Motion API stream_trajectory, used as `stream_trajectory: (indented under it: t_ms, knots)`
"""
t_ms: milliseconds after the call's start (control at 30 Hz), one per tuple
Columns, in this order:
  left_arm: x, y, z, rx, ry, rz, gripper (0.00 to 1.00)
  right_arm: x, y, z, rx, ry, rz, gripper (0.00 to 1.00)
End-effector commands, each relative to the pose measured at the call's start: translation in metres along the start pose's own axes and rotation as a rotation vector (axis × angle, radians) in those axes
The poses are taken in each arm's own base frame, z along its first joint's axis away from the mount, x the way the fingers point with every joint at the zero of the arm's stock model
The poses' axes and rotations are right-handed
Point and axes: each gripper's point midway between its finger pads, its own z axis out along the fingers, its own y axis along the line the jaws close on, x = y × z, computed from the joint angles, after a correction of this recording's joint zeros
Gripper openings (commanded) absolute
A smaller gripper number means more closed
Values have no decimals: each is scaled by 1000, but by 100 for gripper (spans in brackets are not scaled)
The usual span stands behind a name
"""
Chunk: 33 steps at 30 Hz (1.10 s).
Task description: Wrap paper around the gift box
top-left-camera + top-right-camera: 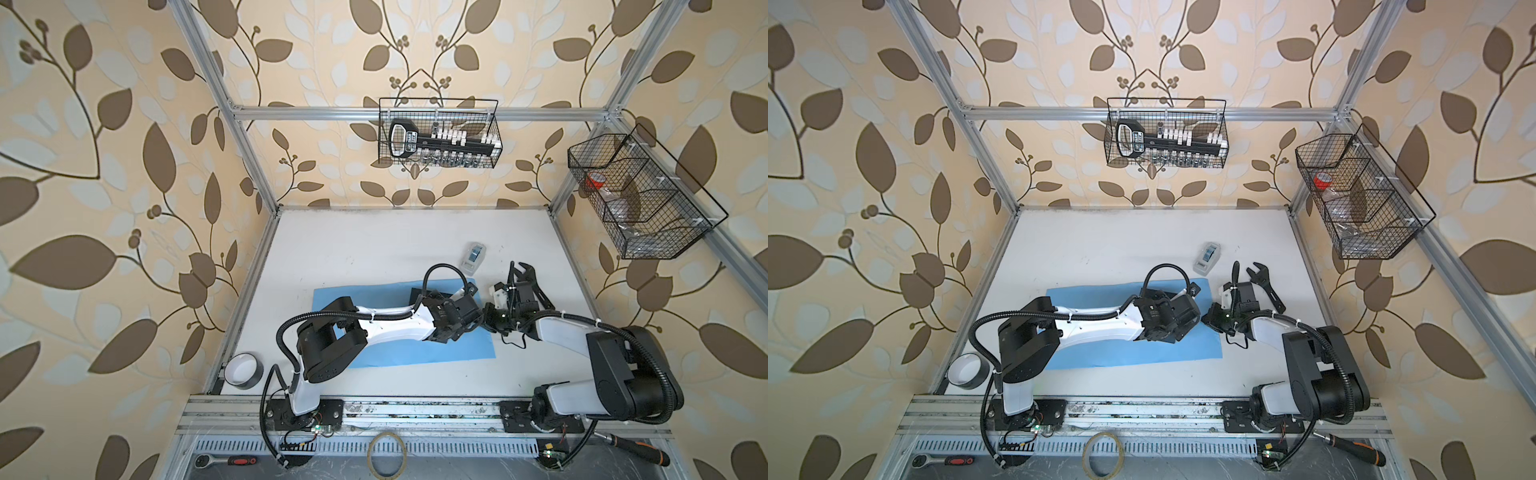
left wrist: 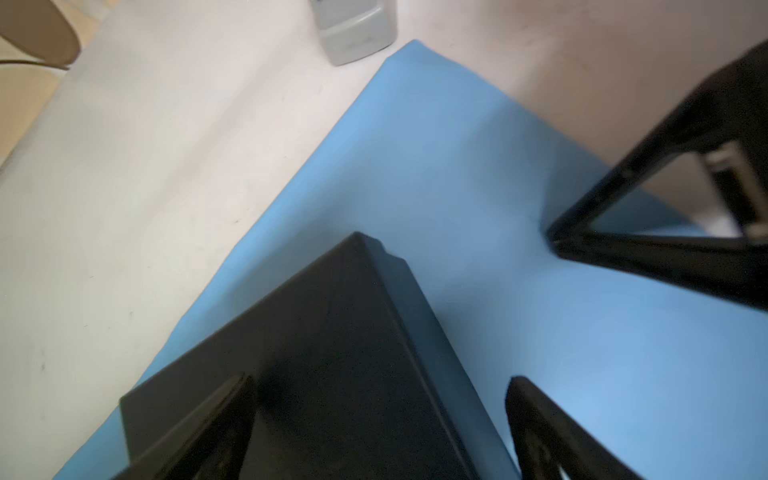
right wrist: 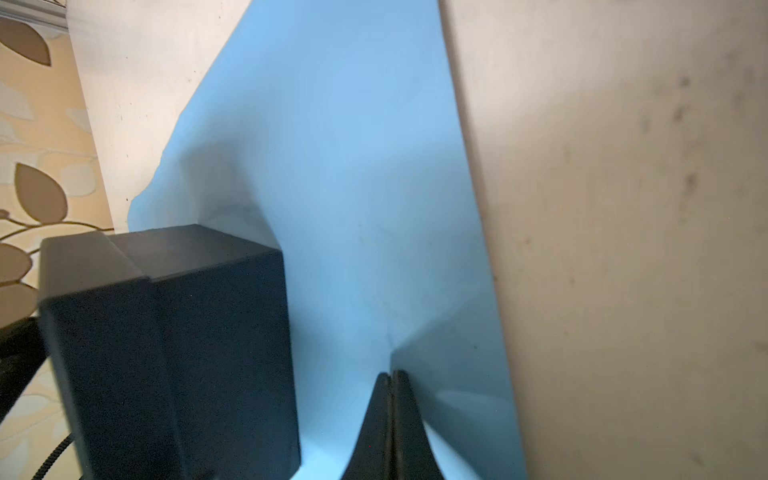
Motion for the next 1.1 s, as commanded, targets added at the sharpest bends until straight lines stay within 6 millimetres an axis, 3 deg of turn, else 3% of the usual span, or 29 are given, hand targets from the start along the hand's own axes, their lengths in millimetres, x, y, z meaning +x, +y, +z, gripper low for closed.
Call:
stream_trajectory:
  t_ms: [0, 133, 300, 500, 600, 733, 867, 1067]
  knots:
    - [19, 39, -8, -66, 48, -108, 93, 23, -28, 3, 105, 55, 53, 0]
    - [40, 60, -10, -56, 97, -238, 91, 23, -28, 3, 107, 59, 45, 0]
    - [44, 77, -24, -28, 105, -371, 90, 21, -27, 3, 111, 59, 39, 0]
    - [37, 106, -64, 101, 7, -558, 91, 7, -14, -6, 91, 9, -30, 2]
    - [46, 135, -76, 181, -26, -711, 92, -8, 14, -19, 42, -76, -119, 17]
    - [55, 162, -66, 289, -12, -867, 93, -14, 77, -31, -31, -180, -274, 43]
    - [58, 159, -46, 406, 69, -947, 89, 6, 141, -20, -178, -175, -318, 57]
    - [66, 138, -38, 531, 115, -962, 75, 34, 197, 16, -331, -71, -318, 64]
